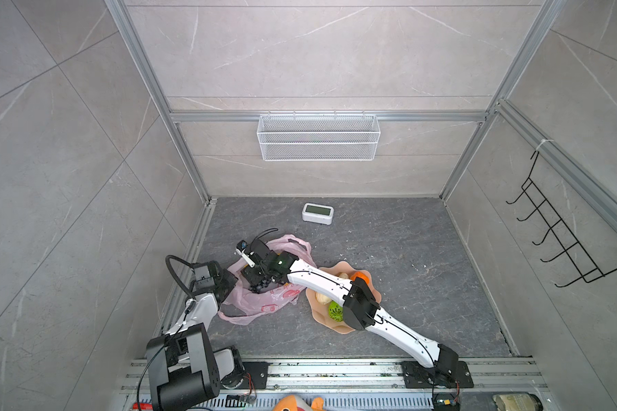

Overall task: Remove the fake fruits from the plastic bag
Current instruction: 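Close the right gripper on the yellow lemon and lift it out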

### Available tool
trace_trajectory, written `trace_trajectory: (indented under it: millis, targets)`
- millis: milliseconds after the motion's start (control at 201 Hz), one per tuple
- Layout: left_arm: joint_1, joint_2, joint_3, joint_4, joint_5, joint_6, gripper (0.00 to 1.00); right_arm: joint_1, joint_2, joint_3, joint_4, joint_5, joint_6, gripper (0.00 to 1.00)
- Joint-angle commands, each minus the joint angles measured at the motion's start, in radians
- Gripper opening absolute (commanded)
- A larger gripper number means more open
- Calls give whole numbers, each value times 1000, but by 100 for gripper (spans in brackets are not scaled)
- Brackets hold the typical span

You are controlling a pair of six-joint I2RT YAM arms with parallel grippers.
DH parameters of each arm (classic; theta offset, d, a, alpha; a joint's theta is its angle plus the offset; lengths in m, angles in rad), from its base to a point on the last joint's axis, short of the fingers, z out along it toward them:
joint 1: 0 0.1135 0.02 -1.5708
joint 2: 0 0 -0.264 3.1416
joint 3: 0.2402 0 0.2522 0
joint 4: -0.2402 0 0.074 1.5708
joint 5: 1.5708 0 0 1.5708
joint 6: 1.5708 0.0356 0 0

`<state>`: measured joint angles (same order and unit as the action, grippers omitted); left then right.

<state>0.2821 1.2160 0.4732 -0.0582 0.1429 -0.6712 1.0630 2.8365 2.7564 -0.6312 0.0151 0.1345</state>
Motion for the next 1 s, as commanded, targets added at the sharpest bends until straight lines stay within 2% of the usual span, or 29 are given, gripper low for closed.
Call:
trace_trajectory:
  millis: [0,234,408,543,682,846,996]
  targets:
    - [5,-2,1,15,10,-1,0,10,-121,-45,-43,-38,26,66]
    - [5,-6,-3,14,6,3,0,12,-237,-201,9,-67,48,65]
    - [5,-3,-4,17,7,4,0,14,-266,-242,3,-87,55,65]
    - [5,-2,-2,15,4,10,0,16,-356,-313,18,-87,58,64]
    - [5,-6,-5,15,9,15,0,18,-471,-473,74,-82,59,65]
    - [3,-6,-4,31,39,24,0,18,-654,-735,165,-47,71,65]
    - [-2,-20,-8,30,38,28,0,19,-809,-933,212,30,79,65]
